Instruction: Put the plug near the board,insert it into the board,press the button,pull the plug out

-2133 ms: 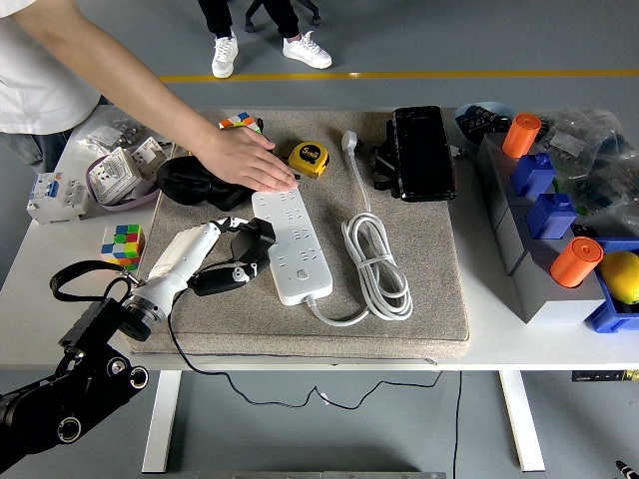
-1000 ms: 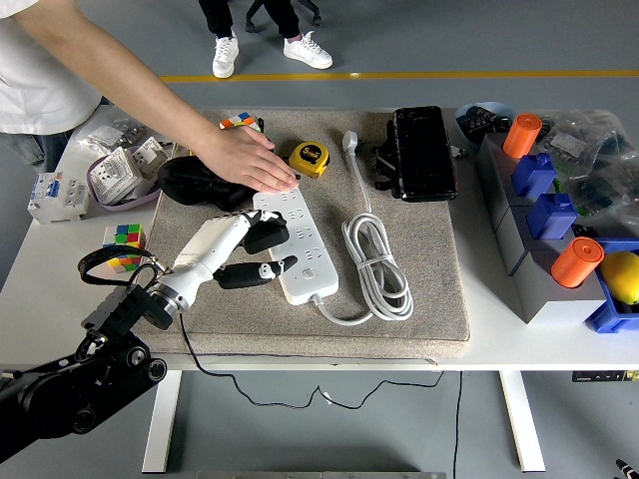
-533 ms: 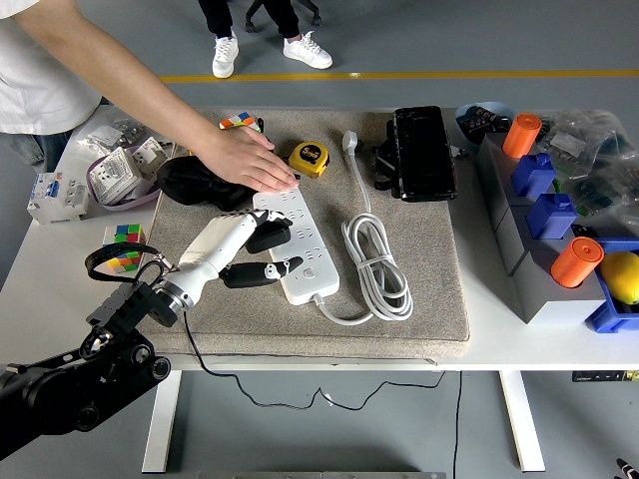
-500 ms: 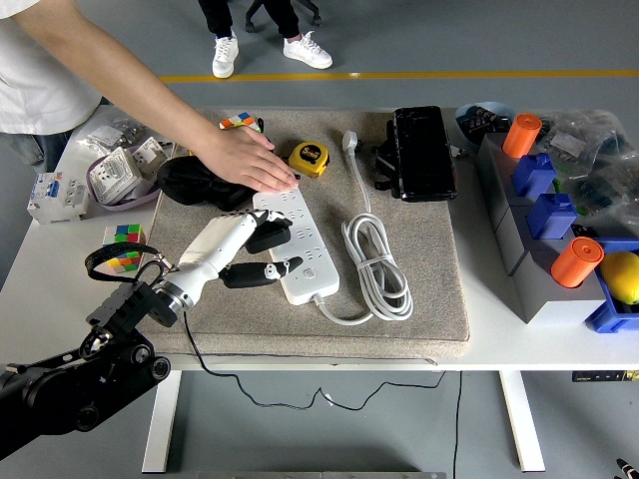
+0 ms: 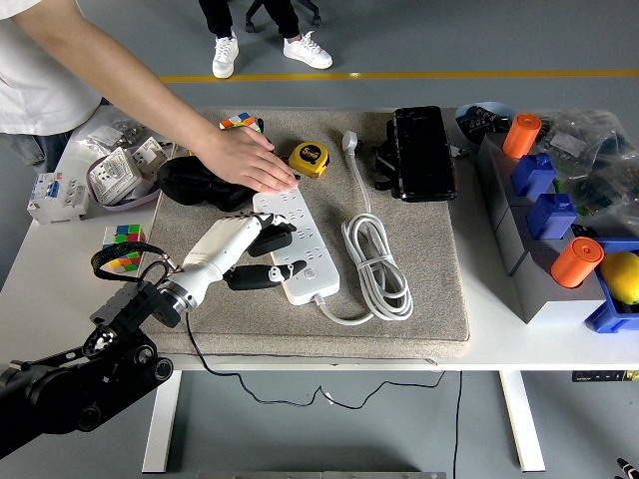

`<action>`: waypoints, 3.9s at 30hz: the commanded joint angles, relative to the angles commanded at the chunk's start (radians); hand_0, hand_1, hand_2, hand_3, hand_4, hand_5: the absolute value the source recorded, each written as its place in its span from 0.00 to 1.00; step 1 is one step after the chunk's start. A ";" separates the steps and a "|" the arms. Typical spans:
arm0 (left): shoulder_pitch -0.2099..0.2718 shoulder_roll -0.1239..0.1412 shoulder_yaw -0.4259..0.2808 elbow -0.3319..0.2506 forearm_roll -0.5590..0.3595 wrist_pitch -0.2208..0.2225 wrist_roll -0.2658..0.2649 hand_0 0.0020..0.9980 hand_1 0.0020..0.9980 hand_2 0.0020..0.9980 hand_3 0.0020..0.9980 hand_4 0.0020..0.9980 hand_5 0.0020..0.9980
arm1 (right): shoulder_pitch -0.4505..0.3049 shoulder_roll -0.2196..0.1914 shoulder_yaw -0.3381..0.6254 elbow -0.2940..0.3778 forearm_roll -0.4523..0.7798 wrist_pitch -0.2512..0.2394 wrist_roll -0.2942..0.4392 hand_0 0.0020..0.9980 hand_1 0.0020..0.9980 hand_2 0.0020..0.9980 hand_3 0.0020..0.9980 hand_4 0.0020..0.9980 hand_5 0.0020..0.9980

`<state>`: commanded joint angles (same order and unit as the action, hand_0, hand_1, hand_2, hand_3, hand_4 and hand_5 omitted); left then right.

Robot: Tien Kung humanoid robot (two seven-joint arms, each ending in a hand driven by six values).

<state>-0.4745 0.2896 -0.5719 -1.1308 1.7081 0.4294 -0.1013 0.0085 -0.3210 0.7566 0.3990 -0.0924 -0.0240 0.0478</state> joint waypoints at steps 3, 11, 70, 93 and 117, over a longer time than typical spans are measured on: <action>0.000 0.001 -0.006 -0.003 -0.002 0.003 -0.006 0.71 0.75 0.75 0.71 0.84 0.69 | -0.001 0.001 0.001 0.000 0.000 0.000 0.001 0.62 0.67 0.68 0.57 0.85 0.50; 0.027 0.014 -0.068 -0.068 -0.015 0.022 -0.032 0.71 0.75 0.75 0.71 0.84 0.69 | -0.002 0.002 0.002 0.000 -0.002 -0.001 0.002 0.62 0.67 0.68 0.57 0.85 0.49; -0.024 0.053 -0.019 -0.319 -0.068 -0.531 0.503 0.04 0.09 0.15 0.89 0.79 0.00 | -0.004 -0.001 0.004 0.002 -0.003 0.003 -0.001 0.62 0.67 0.67 0.56 0.84 0.49; -0.032 0.060 -0.033 -0.327 -0.085 -0.540 0.492 0.04 0.09 0.15 0.85 0.79 0.00 | -0.003 -0.001 0.006 0.004 -0.003 0.002 0.001 0.62 0.67 0.67 0.56 0.84 0.49; 0.091 0.009 -0.163 -0.164 -0.674 -0.025 -0.116 0.70 0.71 0.72 0.63 0.86 0.32 | 0.019 0.013 -0.016 -0.010 0.008 0.002 0.002 0.62 0.67 0.67 0.56 0.84 0.49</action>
<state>-0.3834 0.2990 -0.7353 -1.2945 1.0339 0.4044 -0.2171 0.0276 -0.3075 0.7404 0.3889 -0.0842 -0.0217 0.0502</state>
